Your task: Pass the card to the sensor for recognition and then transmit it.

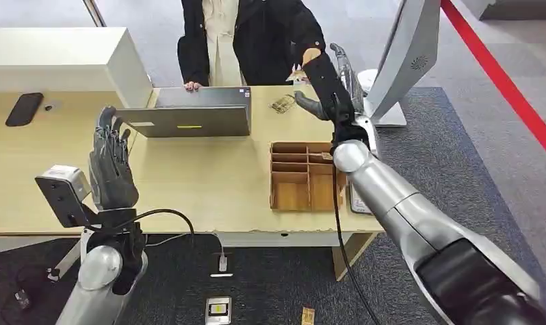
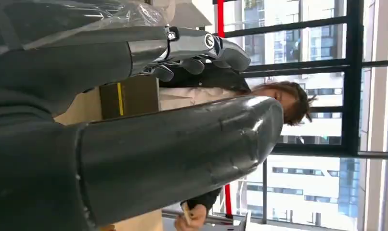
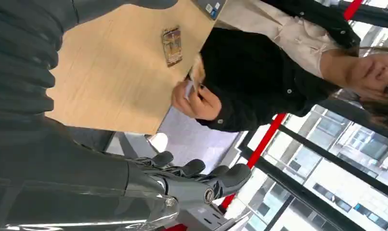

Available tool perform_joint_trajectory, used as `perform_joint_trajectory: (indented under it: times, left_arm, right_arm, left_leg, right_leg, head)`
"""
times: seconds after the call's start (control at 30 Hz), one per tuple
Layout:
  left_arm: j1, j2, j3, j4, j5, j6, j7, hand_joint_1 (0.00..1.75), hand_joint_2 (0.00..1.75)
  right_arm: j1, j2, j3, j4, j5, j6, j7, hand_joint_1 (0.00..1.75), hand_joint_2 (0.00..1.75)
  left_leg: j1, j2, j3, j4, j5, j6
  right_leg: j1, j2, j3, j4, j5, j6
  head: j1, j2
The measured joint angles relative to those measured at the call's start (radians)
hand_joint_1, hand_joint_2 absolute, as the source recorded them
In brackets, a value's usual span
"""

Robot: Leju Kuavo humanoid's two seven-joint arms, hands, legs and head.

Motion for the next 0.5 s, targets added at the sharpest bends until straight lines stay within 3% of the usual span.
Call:
perform_joint_trajectory:
  times: [0.2,0.33,0.5]
  left_arm:
    - [-0.04,0.013,0.003,0.002,-0.053,0.057,-0.002,0.0,0.0]
    - [-0.053,0.018,0.003,-0.017,-0.149,0.097,0.006,0.0,0.0]
    - [-0.063,0.019,0.002,-0.04,-0.151,0.117,-0.006,0.0,0.0]
  right_arm:
    - [0.131,-0.03,-0.004,-0.197,0.018,-0.047,-0.026,0.0,1.75]
    - [0.234,-0.064,-0.005,-0.327,0.098,-0.048,0.017,0.0,1.75]
    - [0.345,-0.103,-0.006,-0.447,0.227,-0.036,0.079,0.0,1.75]
  left_leg:
    - [0.0,0.0,0.0,0.0,0.0,0.0]
    - [0.0,0.0,0.0,0.0,0.0,0.0]
    - [0.0,0.0,0.0,0.0,0.0,0.0]
  right_leg:
    - [0.0,0.0,0.0,0.0,0.0,0.0]
    - [0.0,0.0,0.0,0.0,0.0,0.0]
    - [0.0,0.0,0.0,0.0,0.0,0.0]
  head:
    - [0.0,0.0]
    - [0.0,0.0]
    - [0.0,0.0]
